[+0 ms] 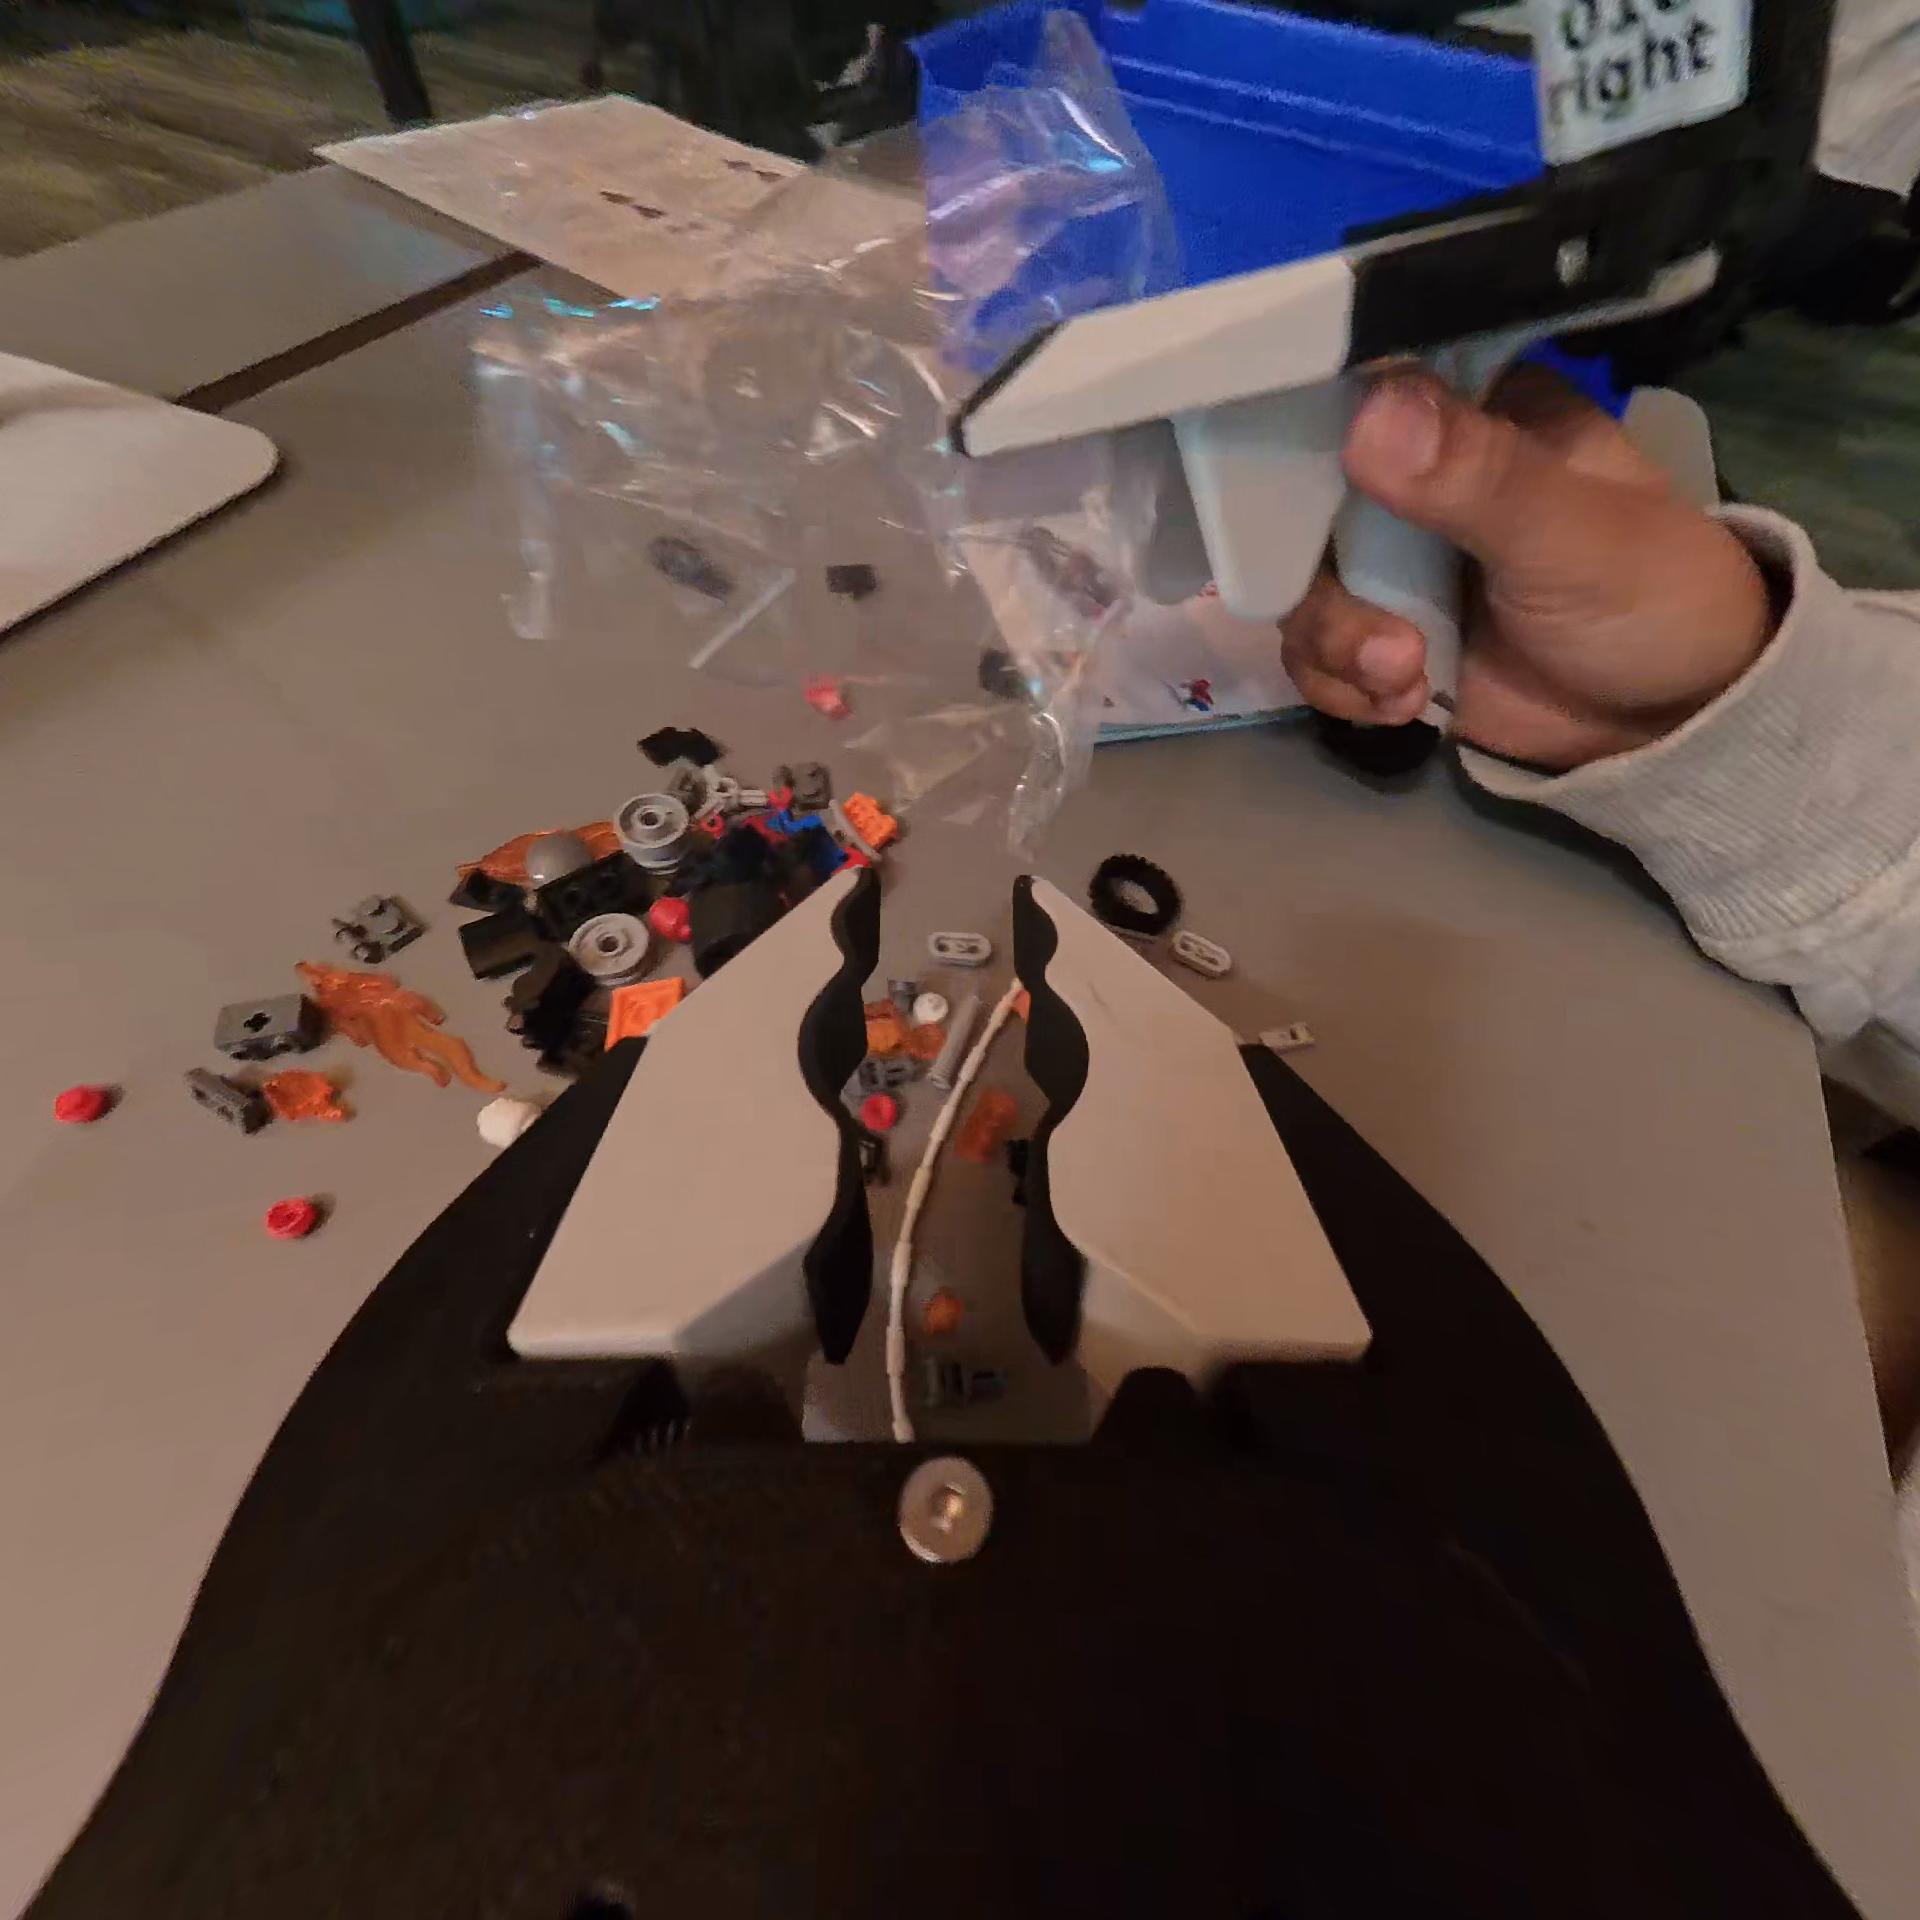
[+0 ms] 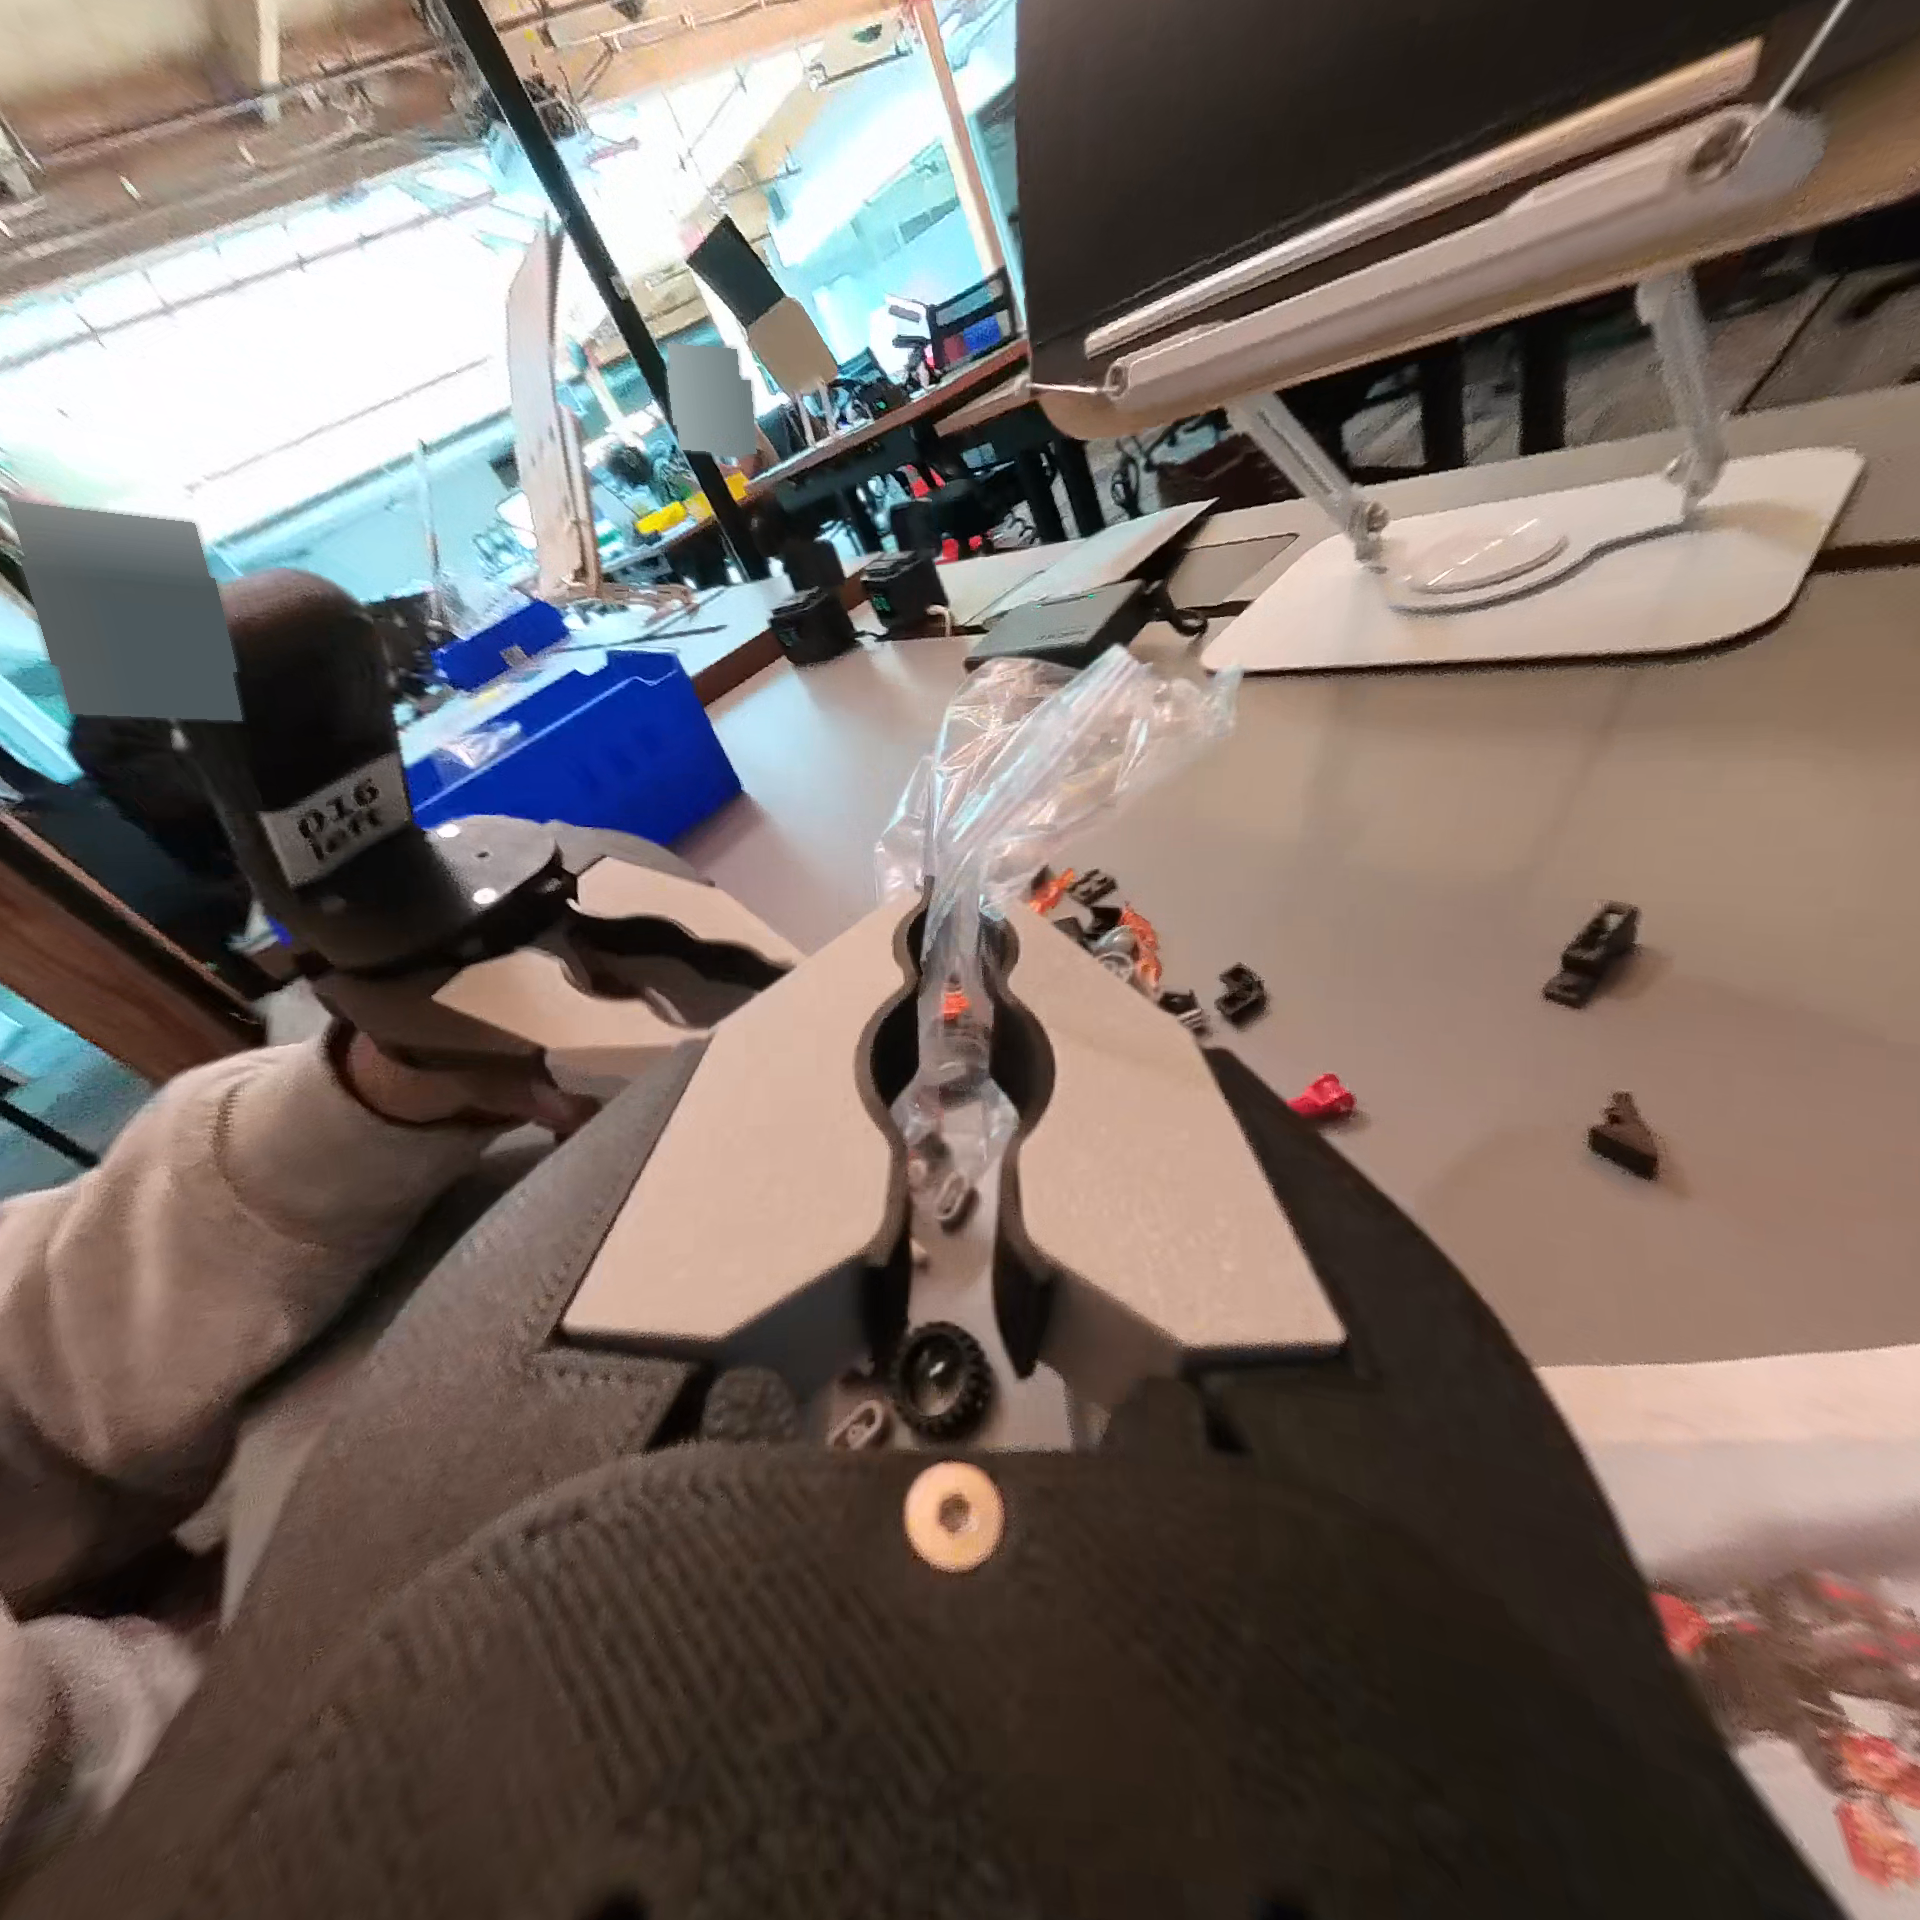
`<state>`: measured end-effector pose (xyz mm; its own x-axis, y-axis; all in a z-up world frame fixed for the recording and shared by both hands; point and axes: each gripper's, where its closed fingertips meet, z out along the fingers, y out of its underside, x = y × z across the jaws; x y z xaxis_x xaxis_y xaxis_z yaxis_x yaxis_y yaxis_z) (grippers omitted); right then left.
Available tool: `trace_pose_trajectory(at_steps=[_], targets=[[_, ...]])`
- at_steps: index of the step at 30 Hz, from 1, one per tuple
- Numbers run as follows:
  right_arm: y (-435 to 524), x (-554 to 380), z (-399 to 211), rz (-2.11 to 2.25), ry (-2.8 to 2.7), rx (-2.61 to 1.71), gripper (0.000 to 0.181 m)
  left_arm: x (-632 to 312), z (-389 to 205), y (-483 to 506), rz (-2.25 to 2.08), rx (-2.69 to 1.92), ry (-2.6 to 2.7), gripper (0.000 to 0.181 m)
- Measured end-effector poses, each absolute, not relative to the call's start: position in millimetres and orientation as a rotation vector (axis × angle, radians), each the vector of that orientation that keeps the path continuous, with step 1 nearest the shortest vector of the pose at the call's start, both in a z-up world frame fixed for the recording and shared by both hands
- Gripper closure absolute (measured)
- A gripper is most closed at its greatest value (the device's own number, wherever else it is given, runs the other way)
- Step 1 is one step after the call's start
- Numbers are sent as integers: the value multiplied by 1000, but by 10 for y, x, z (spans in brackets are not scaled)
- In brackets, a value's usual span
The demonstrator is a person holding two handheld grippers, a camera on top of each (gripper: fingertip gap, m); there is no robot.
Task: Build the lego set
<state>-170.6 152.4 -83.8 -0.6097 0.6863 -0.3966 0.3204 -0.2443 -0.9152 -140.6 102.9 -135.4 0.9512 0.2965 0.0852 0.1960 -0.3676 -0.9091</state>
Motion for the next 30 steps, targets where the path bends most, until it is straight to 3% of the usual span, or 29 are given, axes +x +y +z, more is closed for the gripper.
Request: trace_pose_trajectory(at_steps=[13,25,28,30], targets=[[1603,-1596,-506,1921,-1589,-1002,179,-1766,-905,761,107,-1642,-559,165],[1570,-1564,-480,1903,-1592,-953,180,-1805,-835,720,155,-1598,-560,165],[1521,-1549,-500,1939,-1628,-946,180,-1779,-809,735,148,-1589,-541,159],[1423,-1475,-460,2034,-1659,-899,179,-1710,-752,778,121,-1568,-498,129]])
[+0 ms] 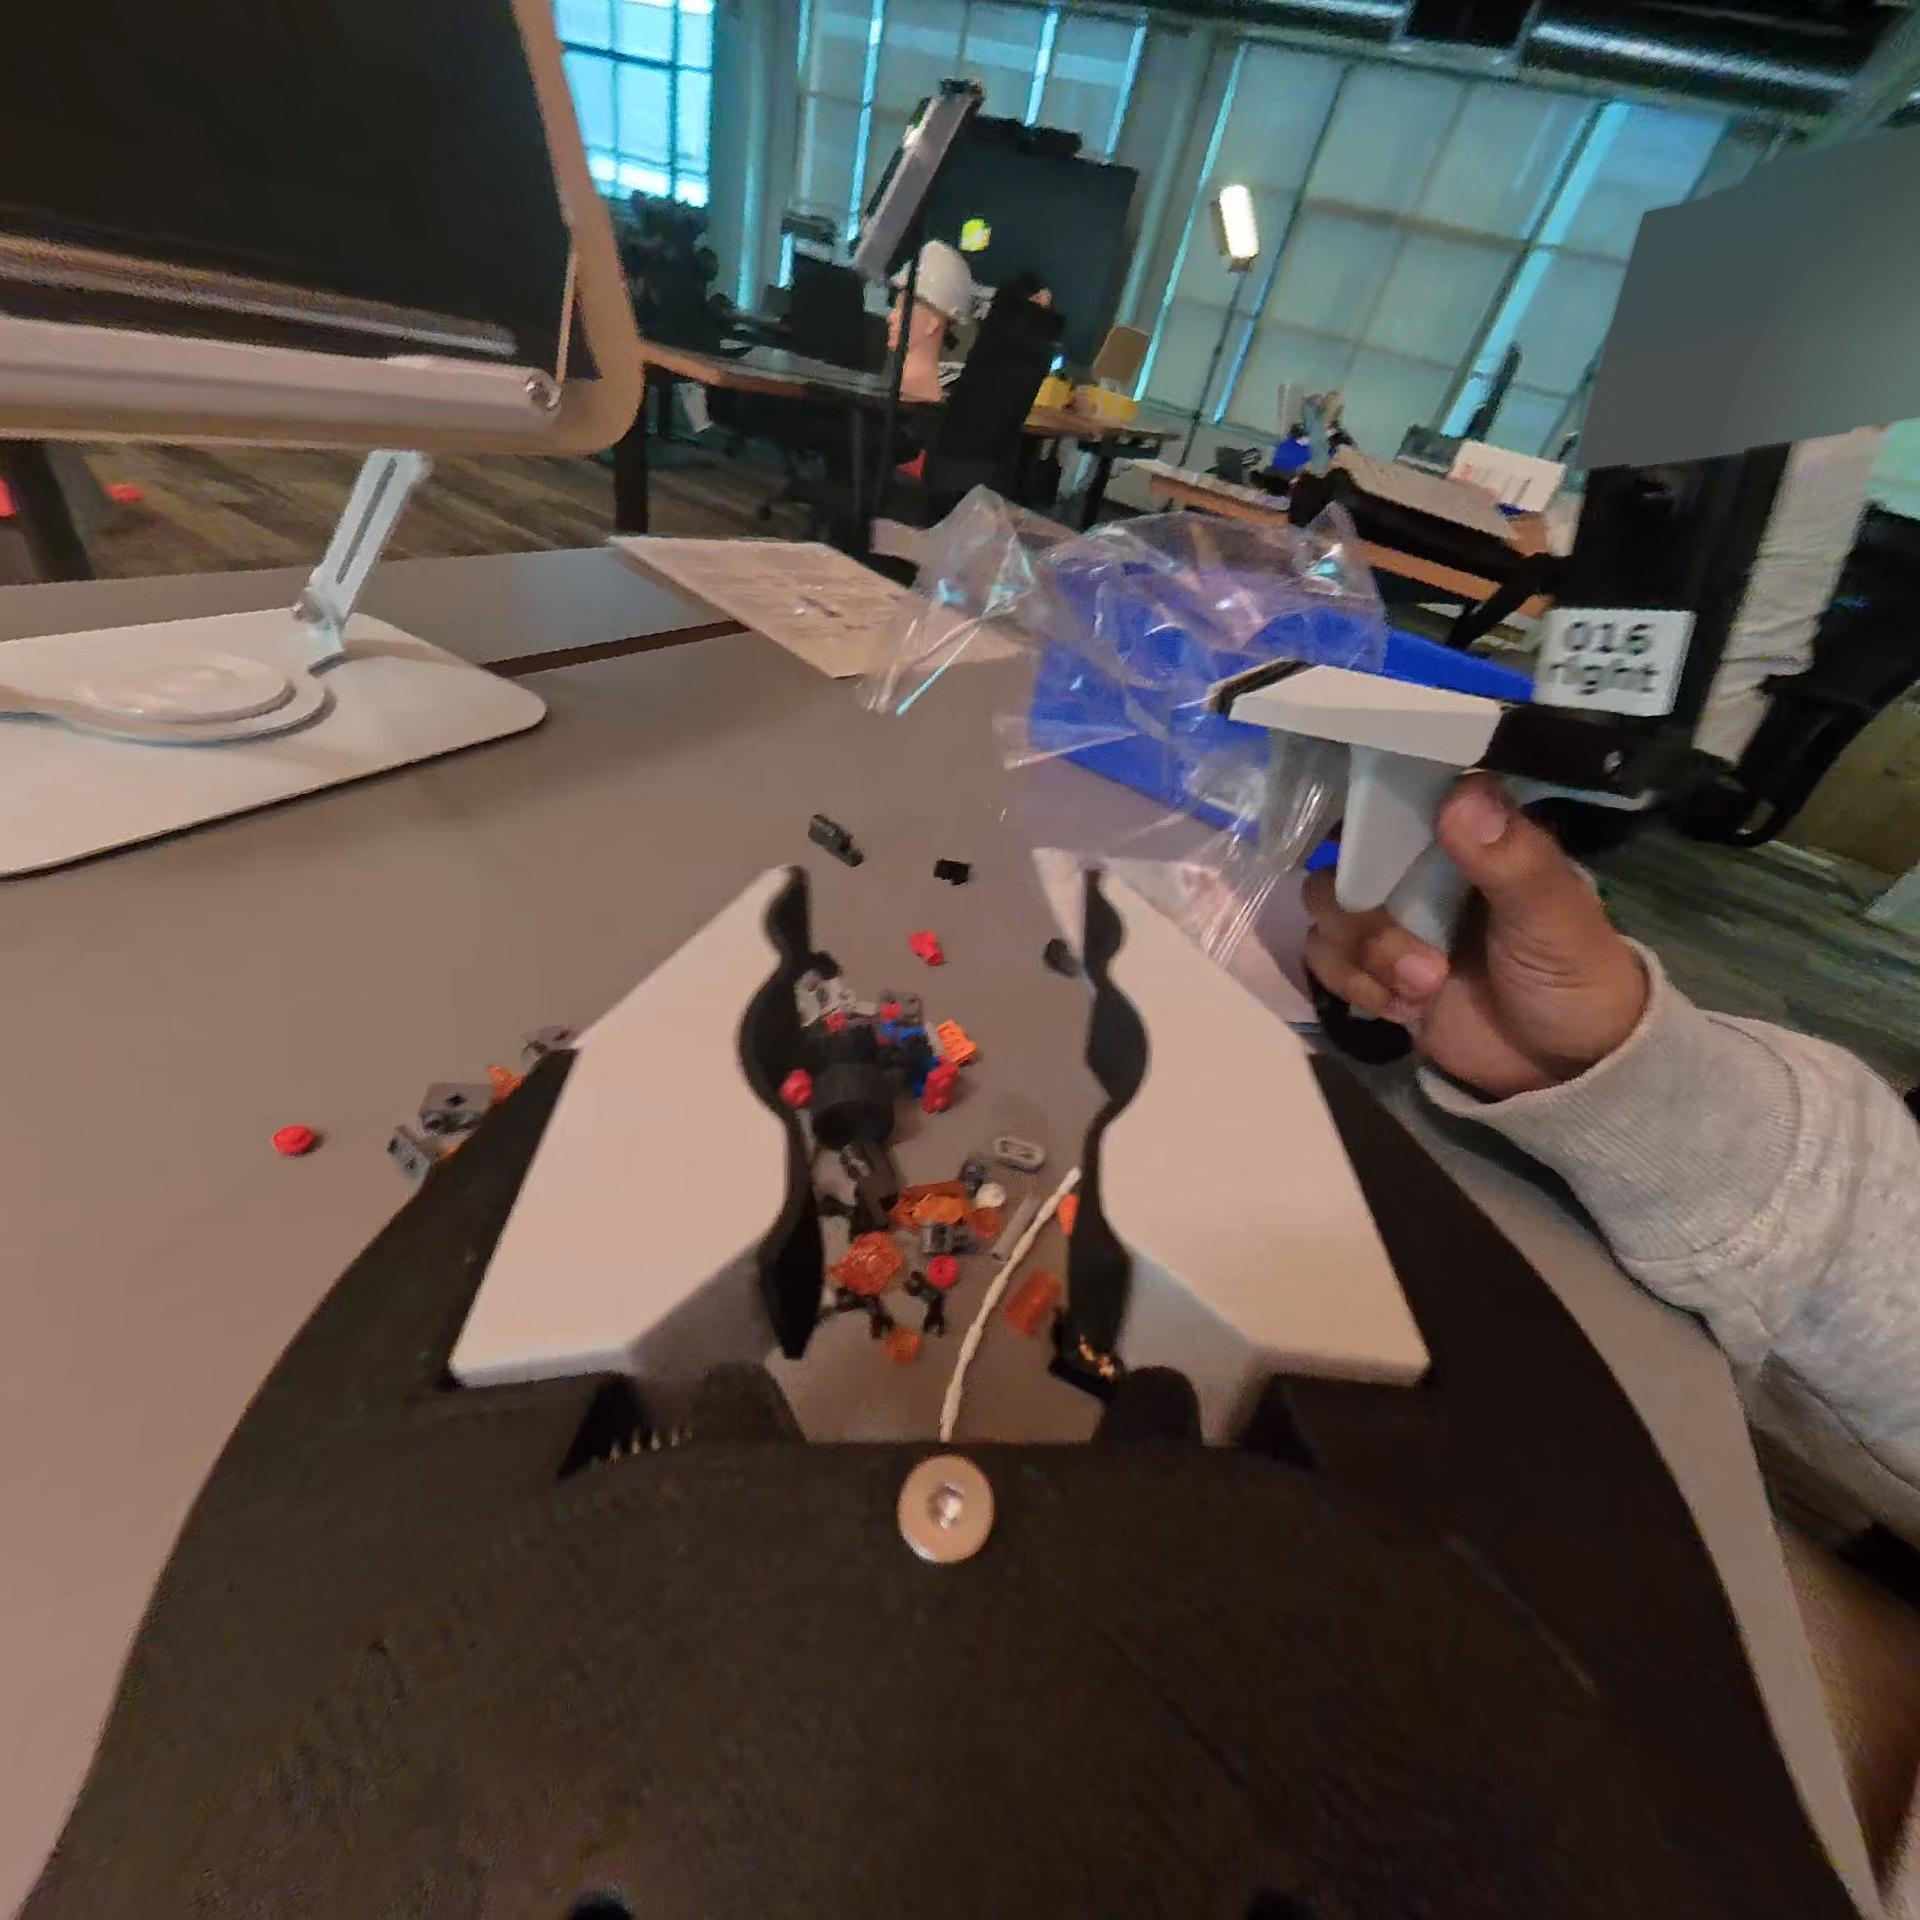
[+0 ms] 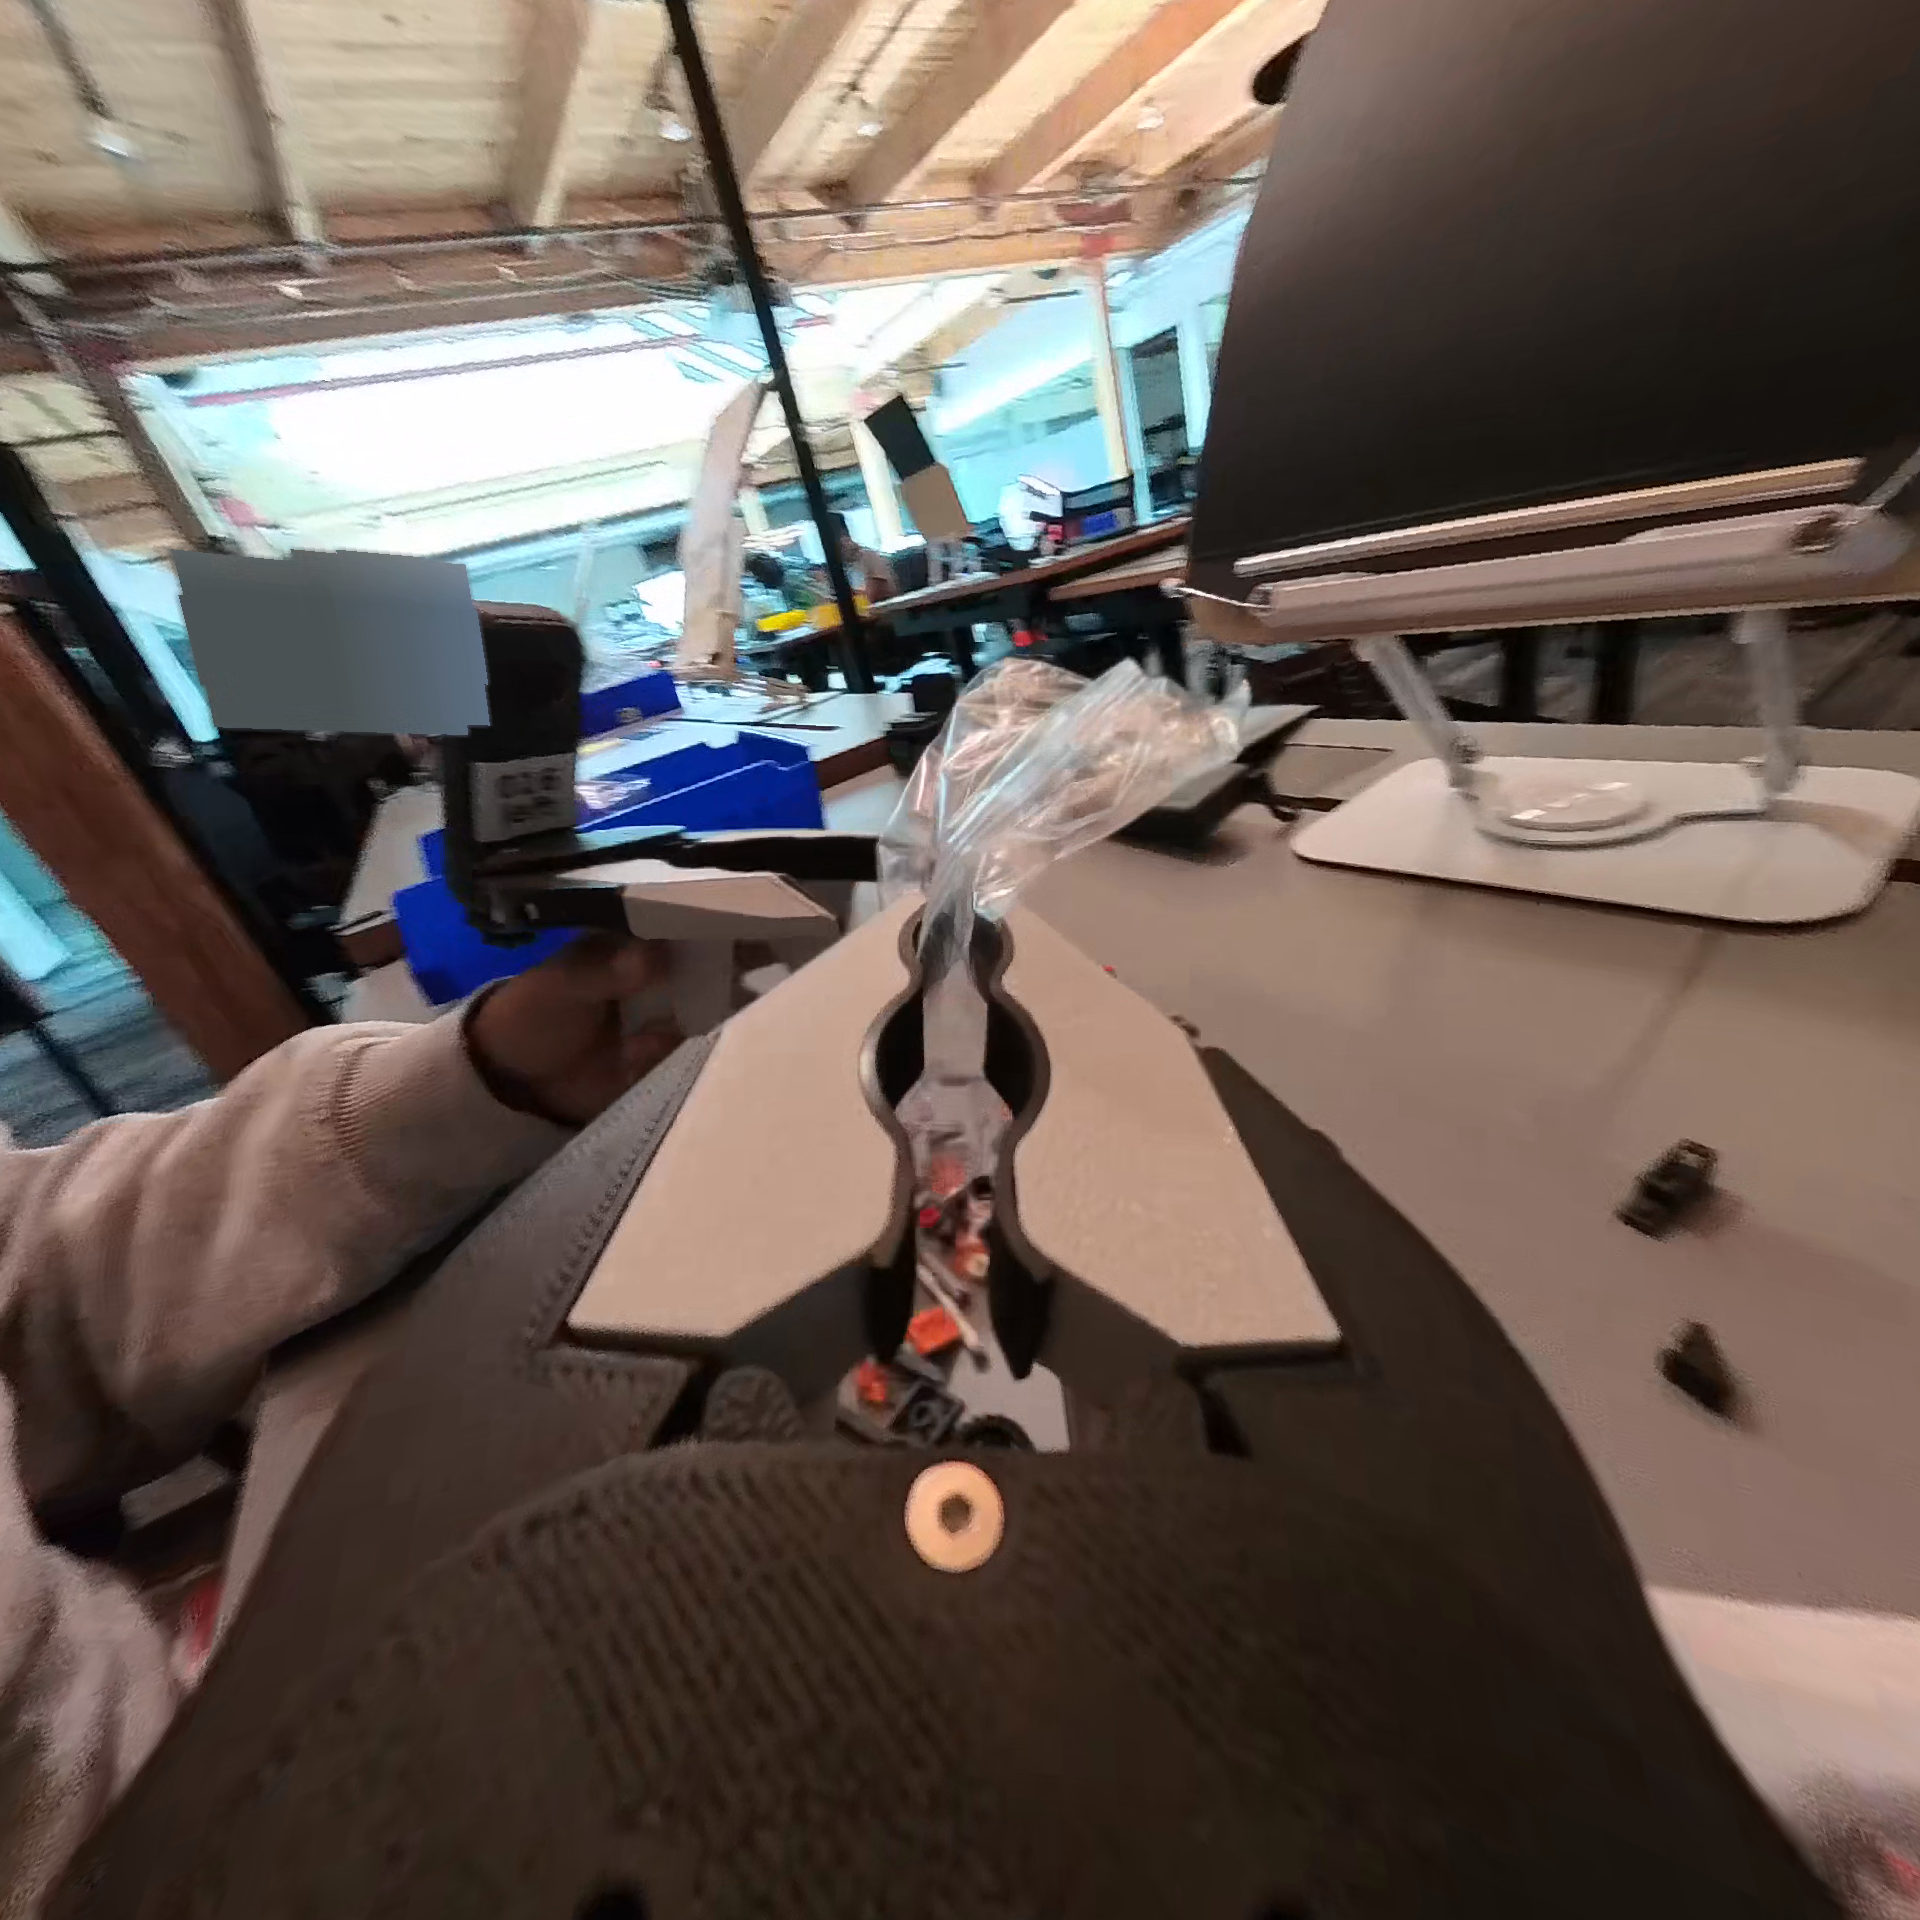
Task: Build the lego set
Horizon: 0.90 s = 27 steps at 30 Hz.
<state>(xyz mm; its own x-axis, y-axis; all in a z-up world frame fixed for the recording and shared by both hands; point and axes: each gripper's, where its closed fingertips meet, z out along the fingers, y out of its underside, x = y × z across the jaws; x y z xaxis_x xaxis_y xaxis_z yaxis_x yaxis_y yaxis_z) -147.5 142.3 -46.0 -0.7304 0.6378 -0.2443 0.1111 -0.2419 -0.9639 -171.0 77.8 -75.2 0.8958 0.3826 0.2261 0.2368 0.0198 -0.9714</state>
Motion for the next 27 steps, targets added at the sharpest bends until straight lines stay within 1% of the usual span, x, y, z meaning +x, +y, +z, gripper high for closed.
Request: trace_pose_trajectory(at_steps=[3,4,8,9,10,11,12,13,17,24,27], targets=[[1313,-1412,-491,2064,-1737,-850,179,-1576,-695,859,81,-1556,-429,101],[1275,-1399,-518,2060,-1769,-839,179,-1547,-708,885,85,-1571,-412,96],[1022,-1264,-595,2097,-1922,-743,177,-1395,-844,1010,131,-1677,-306,97],[968,-1234,-617,2102,-1956,-724,177,-1356,-887,1036,139,-1709,-278,105],[935,-1226,-642,2091,-1978,-718,176,-1324,-924,1053,143,-1736,-255,117],[917,-1225,-662,2076,-1991,-715,176,-1293,-950,1065,141,-1756,-231,129],[916,-1235,-674,2059,-1991,-718,175,-1276,-959,1068,138,-1763,-217,148],[923,-1246,-677,2049,-1985,-721,173,-1259,-941,1069,128,-1754,-207,158],[981,-1276,-629,2088,-1936,-755,168,-1261,-867,1044,68,-1713,-225,178],[1322,-1415,-460,2174,-1696,-892,164,-1627,-605,770,49,-1512,-444,181],[1420,-1438,-423,2237,-1638,-941,164,-1940,-485,403,167,-1463,-585,181]])
